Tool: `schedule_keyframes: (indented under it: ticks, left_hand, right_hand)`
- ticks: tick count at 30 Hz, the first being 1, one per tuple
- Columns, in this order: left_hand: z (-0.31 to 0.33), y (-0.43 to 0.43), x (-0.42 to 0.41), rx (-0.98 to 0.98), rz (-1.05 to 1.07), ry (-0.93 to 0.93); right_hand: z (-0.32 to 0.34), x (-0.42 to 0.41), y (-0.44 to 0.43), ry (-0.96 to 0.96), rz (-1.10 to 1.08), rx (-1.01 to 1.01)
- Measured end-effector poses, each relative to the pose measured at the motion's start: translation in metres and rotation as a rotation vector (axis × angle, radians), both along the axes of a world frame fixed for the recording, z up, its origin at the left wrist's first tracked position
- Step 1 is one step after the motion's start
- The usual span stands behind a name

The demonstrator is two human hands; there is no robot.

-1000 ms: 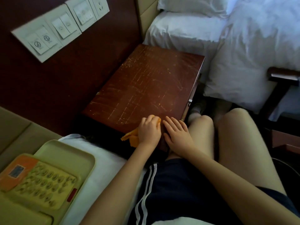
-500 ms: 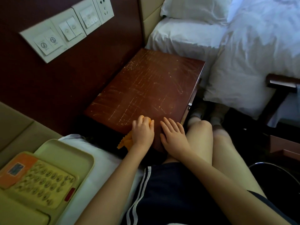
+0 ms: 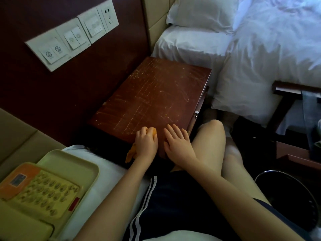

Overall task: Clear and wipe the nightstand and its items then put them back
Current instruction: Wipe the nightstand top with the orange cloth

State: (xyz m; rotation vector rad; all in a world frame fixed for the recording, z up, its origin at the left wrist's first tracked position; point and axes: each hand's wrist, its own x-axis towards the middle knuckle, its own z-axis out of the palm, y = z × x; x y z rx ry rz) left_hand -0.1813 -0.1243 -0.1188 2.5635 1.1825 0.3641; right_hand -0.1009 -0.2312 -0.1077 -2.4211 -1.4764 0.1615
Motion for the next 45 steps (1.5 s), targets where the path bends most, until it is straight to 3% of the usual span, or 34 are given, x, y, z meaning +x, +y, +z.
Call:
schedule_keyframes:
  ticks: [7, 11, 17, 24, 29, 33, 40, 45]
  left_hand:
    - [-0.004, -0.004, -0.017, -0.021, -0.254, -0.036]
    - [-0.008, 0.005, -0.038, -0.006, -0.118, -0.074]
    - [0.002, 0.005, -0.018, -0.049, 0.016, -0.085]
    - [0.000, 0.008, -0.032, -0.079, -0.241, -0.071]
    - [-0.004, 0.024, -0.056, -0.023, -0.001, -0.139]
    - [0.001, 0.021, -0.046, -0.038, 0.052, -0.115]
    - [-0.005, 0.016, -0.064, -0.069, -0.284, -0.126]
    - [-0.009, 0.031, -0.081, -0.064, 0.000, -0.218]
  right_hand:
    - [0.009, 0.000, 0.004, 0.021, -0.048, -0.048]
    - [0.016, -0.004, 0.006, 0.007, -0.027, -0.092]
    - [0.022, -0.018, 0.011, -0.106, 0.105, -0.325]
    - [0.030, -0.021, 0.016, -0.125, 0.137, -0.472]
    - [0.033, -0.025, 0.022, -0.121, 0.178, -0.477]
    - [0.034, -0.034, 0.028, -0.106, 0.209, -0.503]
    - [0.027, -0.027, 0.023, -0.080, 0.191, -0.503]
    - [0.019, -0.024, 0.018, -0.078, 0.250, -0.430]
